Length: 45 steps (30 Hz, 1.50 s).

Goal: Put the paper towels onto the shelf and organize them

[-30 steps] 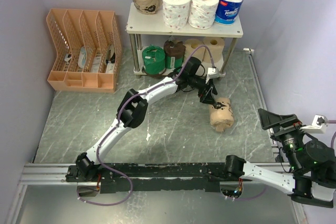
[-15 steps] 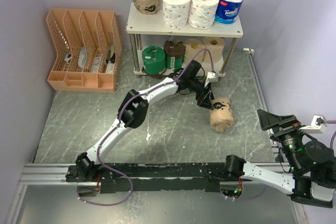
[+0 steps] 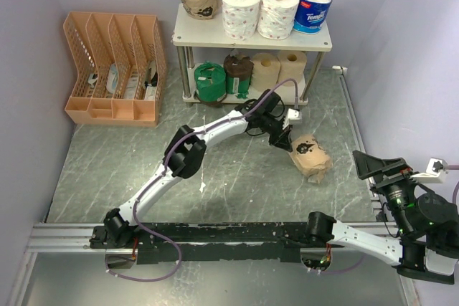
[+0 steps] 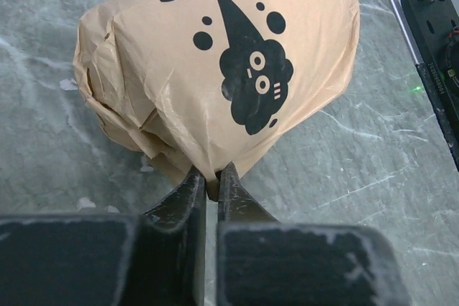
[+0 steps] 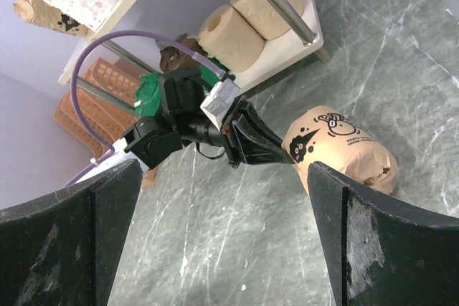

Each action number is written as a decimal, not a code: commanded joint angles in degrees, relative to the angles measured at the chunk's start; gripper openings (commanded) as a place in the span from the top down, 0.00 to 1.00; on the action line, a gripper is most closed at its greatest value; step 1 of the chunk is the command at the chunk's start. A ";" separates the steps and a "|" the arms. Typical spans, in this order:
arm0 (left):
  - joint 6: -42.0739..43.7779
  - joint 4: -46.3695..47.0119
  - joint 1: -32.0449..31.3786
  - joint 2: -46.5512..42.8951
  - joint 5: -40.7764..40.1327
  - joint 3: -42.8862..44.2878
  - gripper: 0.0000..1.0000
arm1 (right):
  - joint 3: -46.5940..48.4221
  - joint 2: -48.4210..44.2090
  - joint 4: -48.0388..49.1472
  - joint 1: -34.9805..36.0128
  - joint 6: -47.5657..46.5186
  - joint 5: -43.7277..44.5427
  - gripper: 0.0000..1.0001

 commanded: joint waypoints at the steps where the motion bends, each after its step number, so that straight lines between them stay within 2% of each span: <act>1: 3.83 -1.42 -1.22 -1.56 -0.95 -1.73 0.93 | 1.22 -1.24 -1.58 -0.24 0.19 0.19 0.00; 5: 3.15 -0.66 -1.25 -4.57 -0.66 -4.11 0.93 | 1.27 -1.23 -1.06 -0.33 -0.38 -0.10 0.00; 8: 4.71 -0.90 -1.29 -8.67 -4.47 -5.91 0.93 | 1.44 -1.25 -0.55 -0.33 -0.94 -0.38 0.00; 17: 24.09 -12.34 -1.49 -24.64 -24.32 -10.69 0.93 | 1.08 -1.23 1.96 -0.42 -3.07 -0.69 0.00; 24: 37.54 -17.48 -1.12 -34.47 -40.92 -12.86 0.93 | 0.09 -1.22 3.83 -0.33 -4.25 -0.91 0.00; 28: 38.10 -19.75 0.02 -37.93 -42.53 -13.40 0.93 | -0.24 -1.23 4.62 -0.29 -4.68 -1.30 0.00; 32: 35.59 -20.17 1.60 -40.89 -41.38 -19.21 0.93 | -0.63 -1.11 5.20 -0.21 -5.12 -1.61 0.00; 35: 32.49 -16.72 3.10 -41.96 -42.06 -25.43 0.74 | -0.82 -1.11 5.34 -0.07 -5.18 -1.45 0.00; 36: 31.98 -16.44 3.75 -41.47 -41.44 -26.29 0.62 | -0.83 -1.14 5.39 0.03 -5.20 -1.40 0.00; 39: 34.46 -20.95 5.22 -37.25 -39.52 -21.81 0.41 | -0.90 -1.14 5.87 0.10 -5.35 -1.35 0.00; 44: 49.04 -43.79 5.31 -21.71 -40.09 2.28 0.36 | -2.18 -1.14 5.45 0.13 -4.08 -1.41 0.00; 45: 50.60 -46.37 5.29 -19.65 -40.75 4.95 0.35 | -2.55 -1.15 5.33 0.12 -3.74 -1.36 0.00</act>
